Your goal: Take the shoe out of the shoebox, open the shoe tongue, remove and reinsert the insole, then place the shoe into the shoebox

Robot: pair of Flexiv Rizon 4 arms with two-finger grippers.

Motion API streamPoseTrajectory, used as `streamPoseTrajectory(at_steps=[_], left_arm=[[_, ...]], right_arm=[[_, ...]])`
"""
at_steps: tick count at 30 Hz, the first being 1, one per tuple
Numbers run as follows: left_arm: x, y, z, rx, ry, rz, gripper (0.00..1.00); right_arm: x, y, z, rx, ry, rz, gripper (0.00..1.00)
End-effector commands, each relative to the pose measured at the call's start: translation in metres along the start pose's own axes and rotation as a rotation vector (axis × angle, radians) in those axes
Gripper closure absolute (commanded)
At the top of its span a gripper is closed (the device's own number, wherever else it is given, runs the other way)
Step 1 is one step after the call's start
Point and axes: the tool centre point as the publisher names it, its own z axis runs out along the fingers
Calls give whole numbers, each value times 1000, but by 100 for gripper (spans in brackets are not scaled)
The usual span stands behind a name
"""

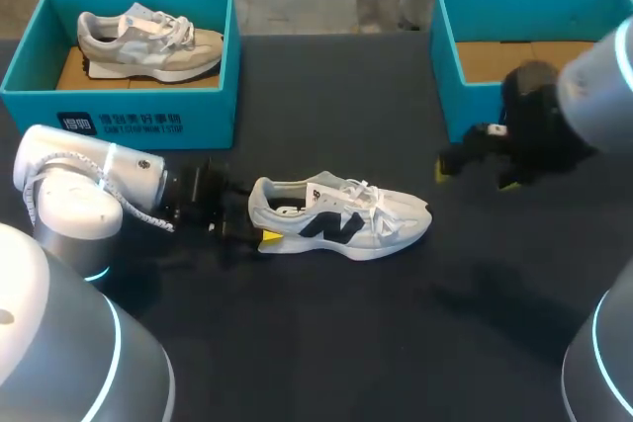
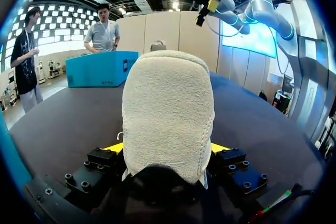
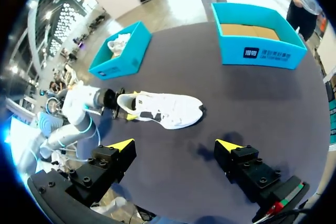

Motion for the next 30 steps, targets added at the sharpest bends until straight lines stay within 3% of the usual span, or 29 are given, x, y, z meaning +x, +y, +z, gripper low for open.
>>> streamPoseTrajectory(at_steps=[1,7,11,28,30], left_arm=[[-2,0,0,-2,2,-1,100],[-2,0,0,-2,2,-1,100],[-2,0,0,-2,2,-1,100],[-2,0,0,-2,2,-1,100],[-2,0,0,-2,2,-1,100]], right_arm=[[23,46,36,89,-98,17,0],[28,55,60,130,-87,51,0],[31,57,72,168,-22,7,0],[31,57,72,168,-22,7,0],[39,57,79,184,-79,87,0]])
